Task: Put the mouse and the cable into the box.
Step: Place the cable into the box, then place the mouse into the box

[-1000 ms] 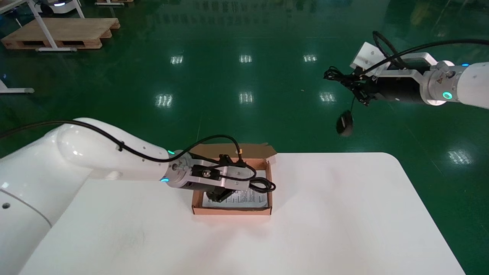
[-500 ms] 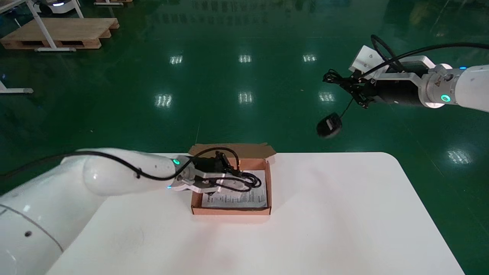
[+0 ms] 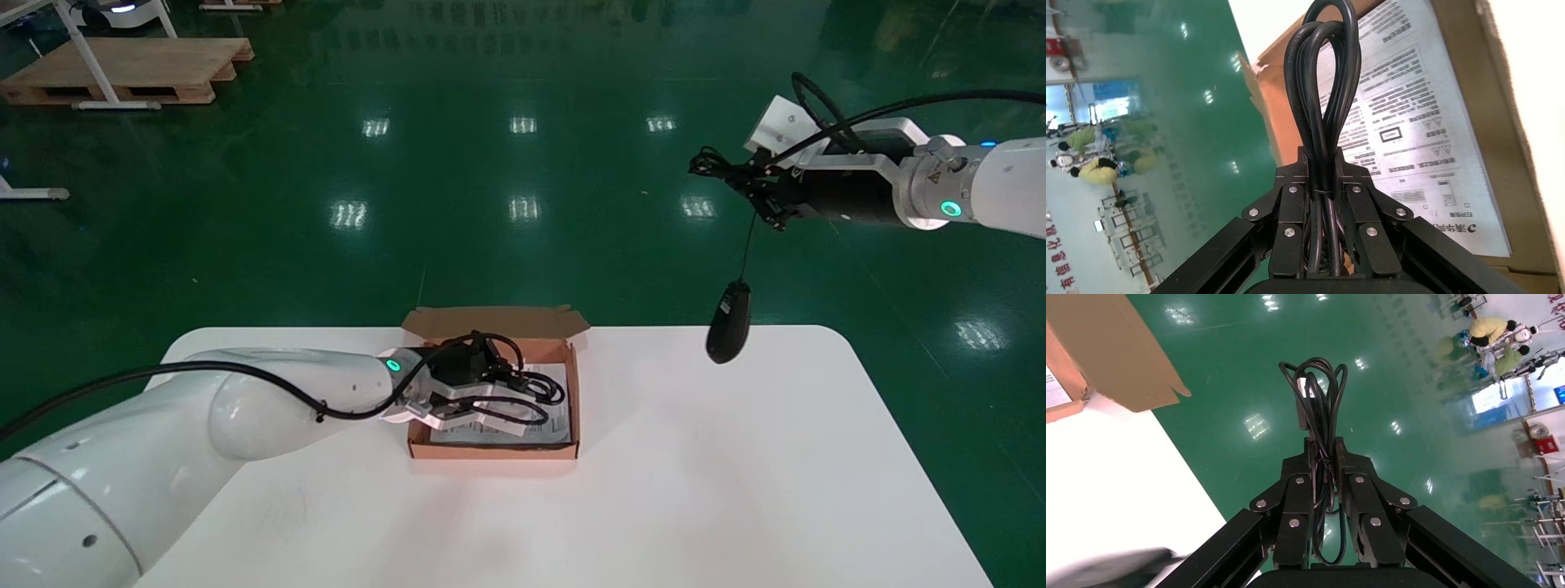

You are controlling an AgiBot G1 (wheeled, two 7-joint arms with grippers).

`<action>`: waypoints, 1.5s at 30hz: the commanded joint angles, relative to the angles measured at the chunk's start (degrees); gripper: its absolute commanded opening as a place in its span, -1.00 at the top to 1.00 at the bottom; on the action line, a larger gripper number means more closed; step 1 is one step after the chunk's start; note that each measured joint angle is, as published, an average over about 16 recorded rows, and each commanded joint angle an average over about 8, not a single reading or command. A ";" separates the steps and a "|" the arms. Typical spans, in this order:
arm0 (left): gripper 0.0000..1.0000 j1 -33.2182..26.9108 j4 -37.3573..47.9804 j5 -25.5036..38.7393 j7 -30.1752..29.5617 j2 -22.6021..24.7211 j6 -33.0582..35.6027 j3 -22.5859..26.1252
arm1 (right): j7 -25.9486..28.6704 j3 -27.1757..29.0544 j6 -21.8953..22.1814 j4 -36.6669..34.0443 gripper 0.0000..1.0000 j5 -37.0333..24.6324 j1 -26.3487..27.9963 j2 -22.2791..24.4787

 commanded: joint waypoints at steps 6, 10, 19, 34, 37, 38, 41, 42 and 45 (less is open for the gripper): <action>-1.00 -0.31 0.16 -1.01 -0.33 0.03 -0.14 1.69 | -0.02 0.01 -0.01 -0.05 1.00 0.01 -0.01 0.01; -1.00 -0.32 0.09 -0.95 -0.38 0.00 -0.08 1.41 | -0.01 0.01 0.00 -0.03 1.00 0.01 -0.01 0.01; -1.00 -0.32 -0.01 -0.74 -0.42 -0.03 -0.01 0.95 | 0.02 0.01 0.02 0.00 1.00 0.00 -0.01 0.02; -1.00 -1.64 2.54 -1.01 -4.74 -2.67 -1.55 -0.46 | -0.42 -0.12 -0.57 0.45 1.00 -0.03 -0.18 0.06; -1.00 -3.47 5.83 -0.89 -8.72 -4.32 -2.76 -1.63 | -0.86 -0.25 -1.03 0.81 1.00 -0.07 -0.43 0.12; -1.00 -4.10 6.83 -0.95 -10.07 -5.05 -3.10 -2.08 | -1.03 -0.30 -1.16 0.93 1.00 -0.09 -0.57 0.11; -1.00 -5.65 9.49 -1.23 -14.06 -7.65 -4.10 -3.42 | -1.74 -0.48 -1.65 1.46 1.00 -0.08 -1.22 -0.18; -1.00 -5.99 10.26 -1.32 -15.34 -8.52 -4.44 -3.80 | -2.03 -0.53 -1.89 1.71 1.00 0.00 -1.51 -0.35; -1.00 -6.52 11.93 -1.12 -18.56 -10.42 -5.29 -4.46 | -3.06 -0.61 -3.12 2.88 1.00 0.56 -2.54 -1.12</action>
